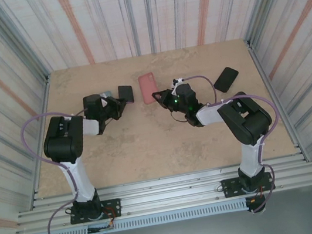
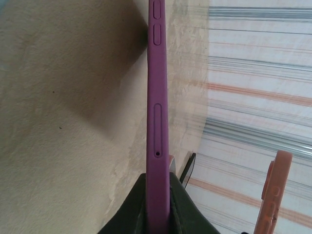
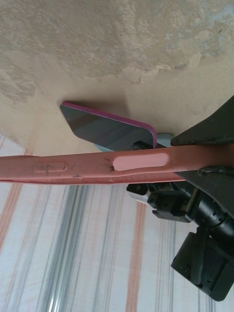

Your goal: Take the phone out of the phone case

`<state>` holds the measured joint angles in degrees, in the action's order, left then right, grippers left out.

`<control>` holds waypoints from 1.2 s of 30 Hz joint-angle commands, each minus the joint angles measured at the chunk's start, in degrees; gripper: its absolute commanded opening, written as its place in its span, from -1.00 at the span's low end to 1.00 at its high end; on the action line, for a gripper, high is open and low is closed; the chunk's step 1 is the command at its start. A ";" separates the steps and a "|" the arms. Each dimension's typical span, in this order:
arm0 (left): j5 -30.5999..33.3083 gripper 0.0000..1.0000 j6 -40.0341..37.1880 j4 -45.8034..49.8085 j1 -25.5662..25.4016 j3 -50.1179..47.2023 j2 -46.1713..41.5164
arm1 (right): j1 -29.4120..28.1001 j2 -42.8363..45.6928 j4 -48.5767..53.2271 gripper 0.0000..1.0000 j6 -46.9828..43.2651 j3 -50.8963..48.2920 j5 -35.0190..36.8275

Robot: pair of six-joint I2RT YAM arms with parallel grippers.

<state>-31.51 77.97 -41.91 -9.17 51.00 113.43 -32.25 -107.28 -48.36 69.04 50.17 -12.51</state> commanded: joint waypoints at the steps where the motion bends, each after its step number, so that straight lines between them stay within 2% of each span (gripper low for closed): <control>1: -1.22 -0.72 -1.08 -0.62 0.80 1.14 0.91 | -0.40 -1.28 -1.46 -1.00 1.85 1.91 -1.00; 4: -1.54 -0.68 -1.65 1.53 0.98 1.11 0.60 | -0.44 -1.80 -1.90 -1.00 2.22 2.03 -1.20; 23: 1.33 0.00 -8.87 20.28 1.70 1.38 -5.84 | -1.65 -5.17 -1.58 -1.00 2.51 4.58 -1.73; 29: 1.76 0.07 -10.43 23.22 2.72 1.39 -7.04 | -1.92 -7.16 0.56 -1.00 2.26 6.30 -0.55; 36: 0.23 0.10 -10.45 22.76 3.28 1.55 -7.14 | -3.16 -9.68 10.81 -0.99 -1.31 11.40 4.65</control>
<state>-30.65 68.90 -20.36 -6.33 51.51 108.51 -34.59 -115.55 -42.89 69.87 58.81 -11.11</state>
